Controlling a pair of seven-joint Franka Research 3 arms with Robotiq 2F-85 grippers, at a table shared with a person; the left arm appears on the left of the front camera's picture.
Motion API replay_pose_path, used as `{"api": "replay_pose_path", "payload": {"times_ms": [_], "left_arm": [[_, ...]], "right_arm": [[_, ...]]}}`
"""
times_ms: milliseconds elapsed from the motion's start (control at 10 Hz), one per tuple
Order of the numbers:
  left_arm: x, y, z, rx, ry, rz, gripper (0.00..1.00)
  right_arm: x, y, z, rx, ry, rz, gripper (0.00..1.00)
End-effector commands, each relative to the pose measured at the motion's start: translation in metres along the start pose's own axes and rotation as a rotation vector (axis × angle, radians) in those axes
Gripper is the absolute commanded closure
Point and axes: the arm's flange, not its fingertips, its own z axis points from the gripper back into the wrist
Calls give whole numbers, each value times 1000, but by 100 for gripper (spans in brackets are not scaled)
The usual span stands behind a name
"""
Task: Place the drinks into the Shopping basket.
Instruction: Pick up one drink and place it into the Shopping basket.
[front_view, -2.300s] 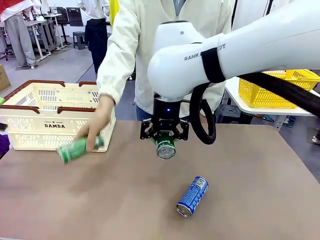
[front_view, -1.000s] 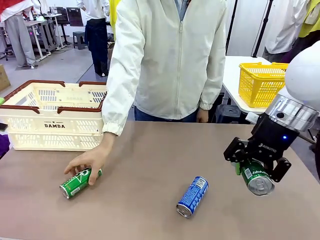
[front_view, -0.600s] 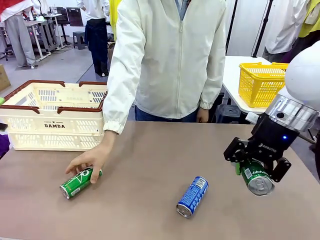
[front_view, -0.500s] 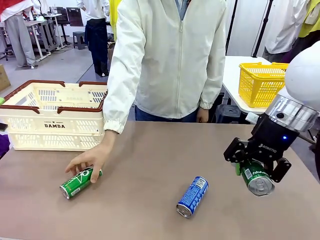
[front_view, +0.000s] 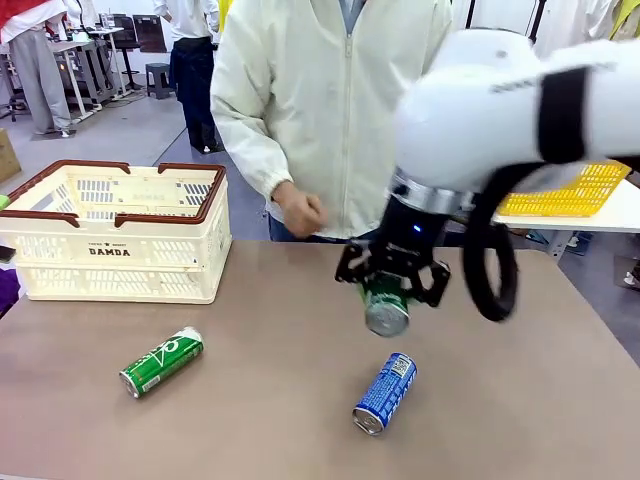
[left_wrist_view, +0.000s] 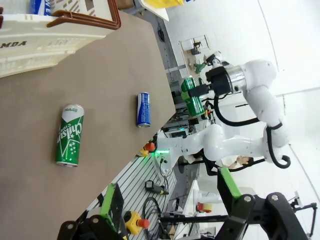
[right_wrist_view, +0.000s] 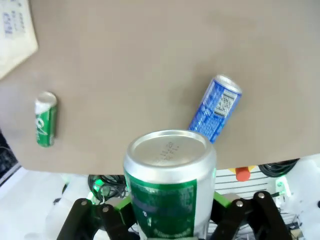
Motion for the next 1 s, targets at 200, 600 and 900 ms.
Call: {"api": "replay_pose_path", "payload": {"times_ms": [200, 600, 900], "left_arm": [[0, -3, 0, -19, -10, 7, 0], [0, -3, 0, -19, -10, 7, 0], [0, -3, 0, -19, -10, 7, 0]], "right_arm": [[16, -28, 2, -3, -26, -62, 100], [45, 78, -41, -135, -128, 176, 100], [71, 129, -112, -159, -74, 310, 100]]}}
